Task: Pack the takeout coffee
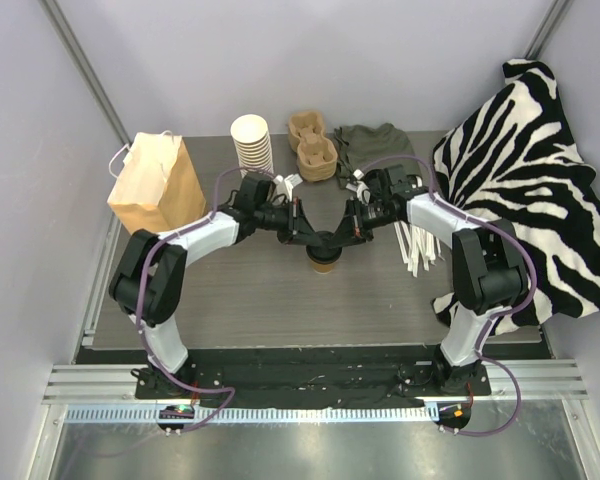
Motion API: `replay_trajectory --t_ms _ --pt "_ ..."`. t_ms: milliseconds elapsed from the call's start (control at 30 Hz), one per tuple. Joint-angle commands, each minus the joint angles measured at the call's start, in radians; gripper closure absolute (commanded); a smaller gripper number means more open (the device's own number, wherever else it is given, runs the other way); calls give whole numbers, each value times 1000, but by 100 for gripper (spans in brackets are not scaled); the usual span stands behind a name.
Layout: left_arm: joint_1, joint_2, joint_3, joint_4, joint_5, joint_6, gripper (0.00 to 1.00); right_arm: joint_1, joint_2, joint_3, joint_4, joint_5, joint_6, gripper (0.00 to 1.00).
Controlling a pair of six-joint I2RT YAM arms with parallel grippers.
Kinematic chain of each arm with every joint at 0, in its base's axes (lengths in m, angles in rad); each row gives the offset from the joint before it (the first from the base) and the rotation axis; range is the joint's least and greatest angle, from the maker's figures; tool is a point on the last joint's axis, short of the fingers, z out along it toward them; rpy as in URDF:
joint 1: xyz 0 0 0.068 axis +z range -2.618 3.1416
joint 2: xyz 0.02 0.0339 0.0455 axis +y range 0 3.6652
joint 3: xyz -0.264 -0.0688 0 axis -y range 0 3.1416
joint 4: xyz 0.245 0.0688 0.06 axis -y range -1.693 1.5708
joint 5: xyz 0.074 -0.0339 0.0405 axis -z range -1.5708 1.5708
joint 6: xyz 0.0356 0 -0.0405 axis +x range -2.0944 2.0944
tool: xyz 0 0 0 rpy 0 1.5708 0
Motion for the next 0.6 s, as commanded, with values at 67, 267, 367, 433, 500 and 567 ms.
replay_trajectory --t_ms 67,267,367,433,500,567 --pt "13 74 -57 27 21 2 100 4 15 -30 38 35 12 99" --pt "30 120 -109 43 41 -24 100 3 57 -24 14 77 -5 99" --pt "32 117 -109 45 38 -24 100 4 74 -21 8 100 -8 99" --pt "32 112 -108 42 38 -24 100 2 80 -24 8 106 -8 99" --pt "32 86 -97 42 49 -21 100 2 86 -24 2 109 -10 99" --pt "32 51 -86 45 58 -8 100 4 89 -24 -11 118 -16 99"
